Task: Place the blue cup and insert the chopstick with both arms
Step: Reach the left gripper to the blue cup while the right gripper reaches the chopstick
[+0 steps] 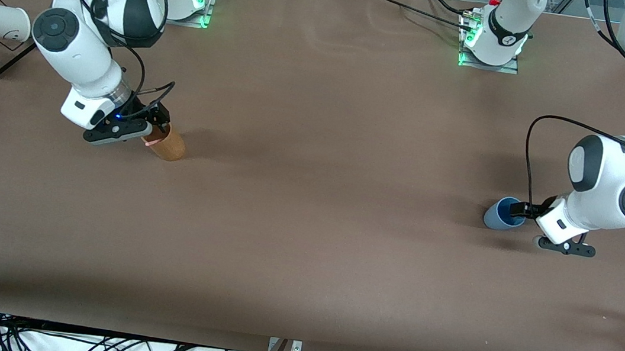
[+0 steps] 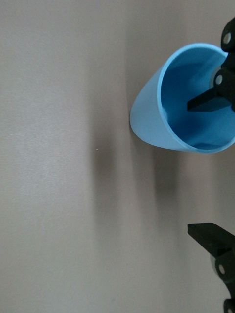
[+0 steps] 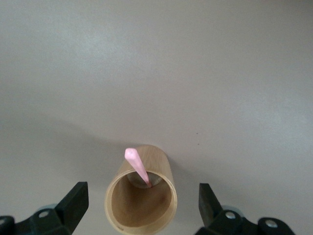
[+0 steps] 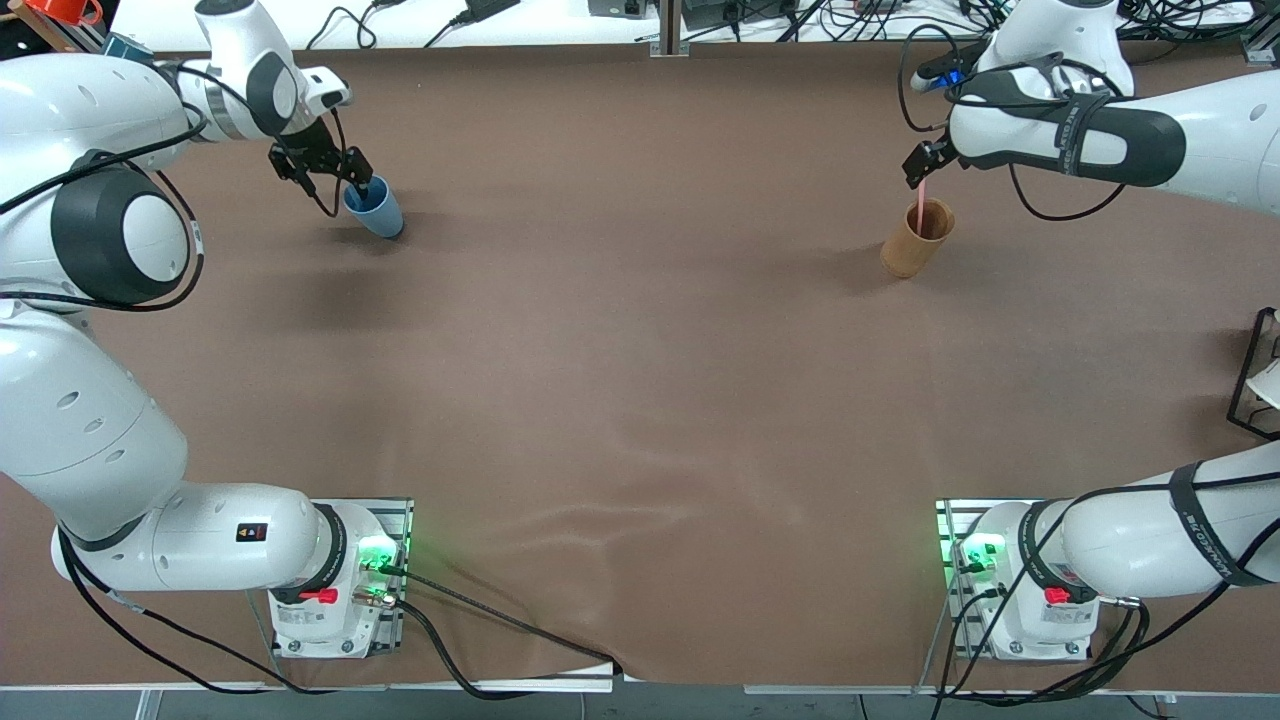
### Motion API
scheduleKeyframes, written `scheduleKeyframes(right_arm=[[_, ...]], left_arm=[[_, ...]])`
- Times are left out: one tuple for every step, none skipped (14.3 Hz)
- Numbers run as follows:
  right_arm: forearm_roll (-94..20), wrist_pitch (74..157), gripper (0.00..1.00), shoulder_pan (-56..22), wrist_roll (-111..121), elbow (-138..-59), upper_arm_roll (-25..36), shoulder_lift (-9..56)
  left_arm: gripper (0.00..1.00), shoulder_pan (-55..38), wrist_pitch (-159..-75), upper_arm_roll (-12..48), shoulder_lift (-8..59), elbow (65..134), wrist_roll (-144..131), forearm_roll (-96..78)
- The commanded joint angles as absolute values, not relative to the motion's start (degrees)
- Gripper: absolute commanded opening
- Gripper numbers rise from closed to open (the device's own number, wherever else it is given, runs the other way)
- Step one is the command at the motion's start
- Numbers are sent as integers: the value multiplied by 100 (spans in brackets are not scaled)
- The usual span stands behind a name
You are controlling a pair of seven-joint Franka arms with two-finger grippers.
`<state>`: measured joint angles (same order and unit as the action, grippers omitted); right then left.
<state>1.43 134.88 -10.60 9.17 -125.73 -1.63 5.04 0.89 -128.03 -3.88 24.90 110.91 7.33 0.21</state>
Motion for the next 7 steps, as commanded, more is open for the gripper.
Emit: scheduleKeyframes(right_arm=[[246,13736,100,-1020,905,-12674,-229,527],[290,13798,100,-1020,905,-12665,-229,588],[386,13842,99,-1020,905,-12674,-229,624],[395,13869,95,-1020,905,-12665,-229,676],[396,13895,89,-1020,897,-12665,-229,712],[396,13913,82,-1020,905,-12674,-229,721],[404,13922,76,-1020,905,-12674,-229,729]], left_arm=[[61,97,-13052,-422,2232,11452,853,70],[25,79,-13052,-422,2241,11452,835,62],[0,88,-13034,-422,2241,11452,800,44],[0,88,-13025,-439,2241,11452,782,44],[0,88,-13025,-457,2250,11452,782,44],[0,79,-13017,-457,2250,11452,782,44],[0,79,-13017,-457,2259,11452,782,44]])
